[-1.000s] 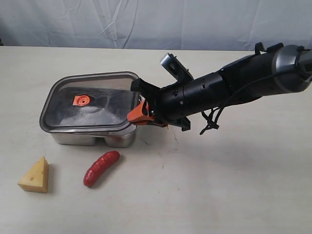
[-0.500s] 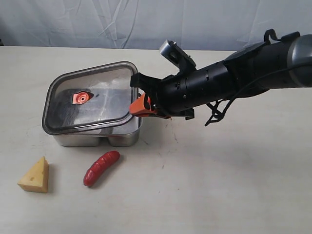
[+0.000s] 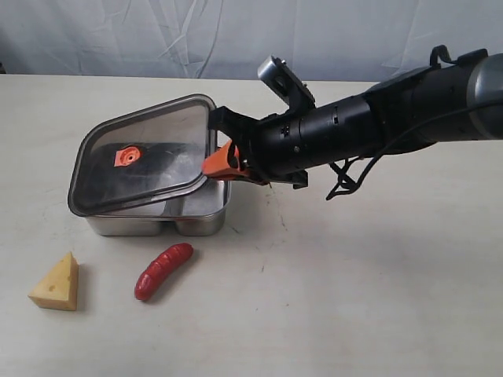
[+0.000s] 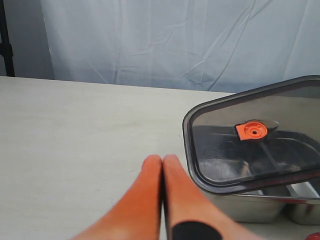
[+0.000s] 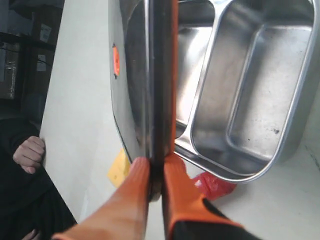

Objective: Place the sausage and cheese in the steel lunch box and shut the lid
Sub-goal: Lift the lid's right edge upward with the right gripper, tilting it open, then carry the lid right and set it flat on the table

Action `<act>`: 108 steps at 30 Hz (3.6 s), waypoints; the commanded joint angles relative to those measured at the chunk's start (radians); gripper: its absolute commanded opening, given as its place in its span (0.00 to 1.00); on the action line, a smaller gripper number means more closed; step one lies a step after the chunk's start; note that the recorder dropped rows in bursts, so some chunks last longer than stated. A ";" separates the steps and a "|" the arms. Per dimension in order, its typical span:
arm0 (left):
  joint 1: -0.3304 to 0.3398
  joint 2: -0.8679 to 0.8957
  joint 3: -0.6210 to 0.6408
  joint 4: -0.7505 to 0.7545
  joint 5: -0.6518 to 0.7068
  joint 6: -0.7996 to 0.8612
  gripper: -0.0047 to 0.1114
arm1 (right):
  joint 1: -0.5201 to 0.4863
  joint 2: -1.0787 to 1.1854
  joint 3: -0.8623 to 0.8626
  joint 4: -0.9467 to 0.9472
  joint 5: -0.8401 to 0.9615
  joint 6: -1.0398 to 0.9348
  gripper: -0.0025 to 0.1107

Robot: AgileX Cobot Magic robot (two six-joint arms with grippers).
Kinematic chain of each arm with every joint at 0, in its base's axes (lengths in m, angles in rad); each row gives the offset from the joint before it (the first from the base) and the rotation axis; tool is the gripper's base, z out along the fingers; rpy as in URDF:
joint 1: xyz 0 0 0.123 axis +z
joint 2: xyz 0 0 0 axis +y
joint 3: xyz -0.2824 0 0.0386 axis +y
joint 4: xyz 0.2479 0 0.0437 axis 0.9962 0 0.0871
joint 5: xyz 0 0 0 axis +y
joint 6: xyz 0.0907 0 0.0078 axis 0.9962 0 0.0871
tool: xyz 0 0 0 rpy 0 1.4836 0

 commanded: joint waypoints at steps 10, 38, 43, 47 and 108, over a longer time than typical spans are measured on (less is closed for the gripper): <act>-0.006 -0.005 0.005 -0.010 -0.014 -0.001 0.04 | -0.003 -0.010 0.002 0.057 -0.032 -0.044 0.01; -0.006 -0.005 0.005 -0.010 -0.014 -0.001 0.04 | -0.014 -0.056 0.002 0.118 0.018 -0.126 0.01; -0.006 -0.005 0.005 -0.010 -0.014 -0.001 0.04 | -0.014 -0.056 0.002 0.165 0.052 -0.156 0.01; -0.006 -0.005 0.005 -0.010 -0.014 -0.001 0.04 | -0.014 -0.056 0.002 0.181 0.067 -0.165 0.01; -0.006 -0.005 0.005 -0.010 -0.014 -0.001 0.04 | 0.010 -0.391 0.063 -1.433 0.189 0.098 0.01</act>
